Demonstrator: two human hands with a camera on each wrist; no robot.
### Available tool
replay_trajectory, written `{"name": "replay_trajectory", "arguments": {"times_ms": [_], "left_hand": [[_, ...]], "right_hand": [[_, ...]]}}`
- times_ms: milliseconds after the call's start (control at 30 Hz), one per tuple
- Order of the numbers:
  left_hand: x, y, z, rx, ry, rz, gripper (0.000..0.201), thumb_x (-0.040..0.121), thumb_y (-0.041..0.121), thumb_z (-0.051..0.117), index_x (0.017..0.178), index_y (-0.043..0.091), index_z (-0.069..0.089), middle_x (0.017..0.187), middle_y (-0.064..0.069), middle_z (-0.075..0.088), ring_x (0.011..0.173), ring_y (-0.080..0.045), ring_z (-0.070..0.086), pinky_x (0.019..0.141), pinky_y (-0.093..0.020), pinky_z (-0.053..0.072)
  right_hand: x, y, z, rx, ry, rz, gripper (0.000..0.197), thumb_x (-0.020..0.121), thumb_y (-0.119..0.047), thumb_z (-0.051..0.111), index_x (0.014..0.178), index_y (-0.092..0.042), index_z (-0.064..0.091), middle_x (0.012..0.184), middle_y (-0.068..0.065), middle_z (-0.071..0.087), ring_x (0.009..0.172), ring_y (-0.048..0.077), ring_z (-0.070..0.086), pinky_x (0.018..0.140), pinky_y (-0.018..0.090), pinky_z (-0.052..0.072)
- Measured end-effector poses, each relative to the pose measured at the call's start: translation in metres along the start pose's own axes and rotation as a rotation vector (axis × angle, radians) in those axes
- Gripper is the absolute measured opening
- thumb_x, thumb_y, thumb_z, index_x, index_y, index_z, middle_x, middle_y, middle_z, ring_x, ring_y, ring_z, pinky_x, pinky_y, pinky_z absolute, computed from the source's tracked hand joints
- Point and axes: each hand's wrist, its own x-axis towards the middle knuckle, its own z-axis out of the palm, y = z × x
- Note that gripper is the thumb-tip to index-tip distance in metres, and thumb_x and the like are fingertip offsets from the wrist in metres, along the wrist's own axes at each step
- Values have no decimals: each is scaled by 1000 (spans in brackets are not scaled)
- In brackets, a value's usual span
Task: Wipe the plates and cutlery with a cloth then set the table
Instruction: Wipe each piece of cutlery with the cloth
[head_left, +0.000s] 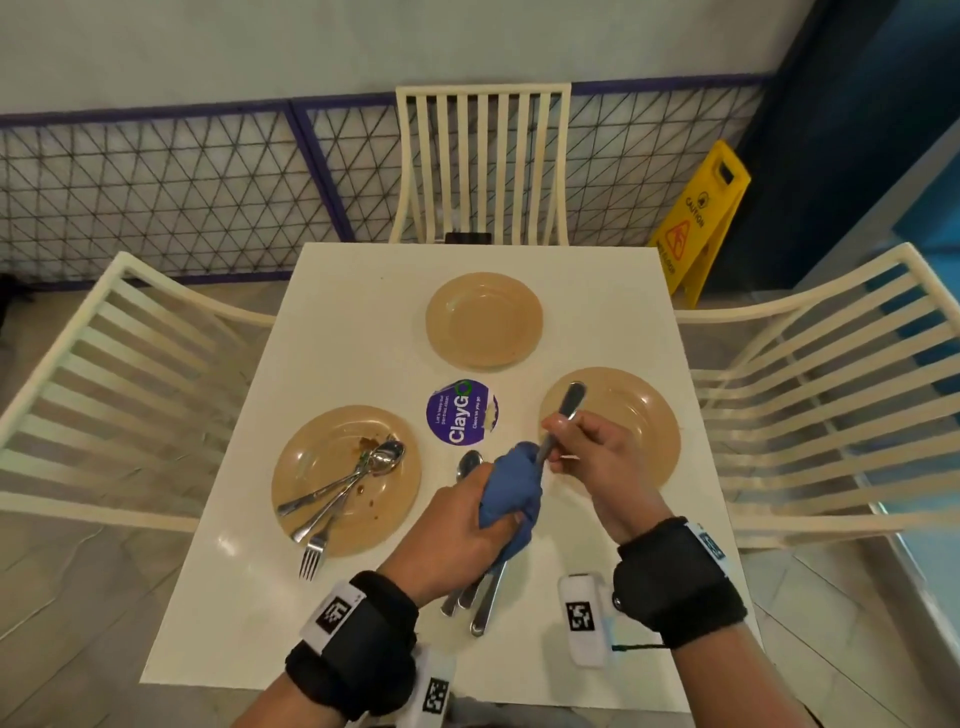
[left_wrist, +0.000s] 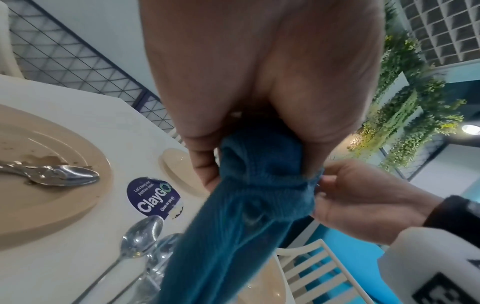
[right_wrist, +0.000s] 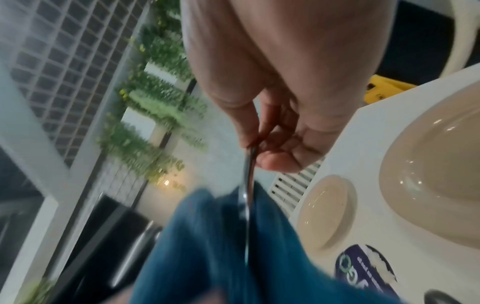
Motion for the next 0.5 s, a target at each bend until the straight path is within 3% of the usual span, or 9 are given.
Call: {"name": "replay_trajectory", "arguments": {"times_ms": [100,300,433,500], "left_hand": [[-7,-2,-5,-44,-36,-26,34,90,38,62,123,30,57,108,8,71,98,-4,68,89,-30,56],[8,-5,-19,-3,53,-68,29,96,27,63,124,32,54,108,11,67,96,-1,65,78,-16,50],[-4,-10,-7,-18,-13,-95,30,95,29,64,124,32,55,106,12,68,95,-1,66,75,-16,51],[-4,-13,-7,-37,4,-117,27,96,28,64,121,33,57,107,12,69,97,-3,67,80,-20,54]], "right_hand": [[7,-1,-22,206,111,39,18,98,-16,60,97,-2,71,78,5,65,73,17,57,71,28,52],[2,13,-11,208,-5,127,23,99,-17,56,106,2,67,84,10,66,75,17,62,73,29,56],[18,9,-20,168,71,105,25,100,-16,57,107,5,68,82,10,64,71,16,59,69,27,56],[15,13,-17,159,33,122,26,100,-16,57,108,7,67,83,12,65,73,18,60,70,28,56]]}}
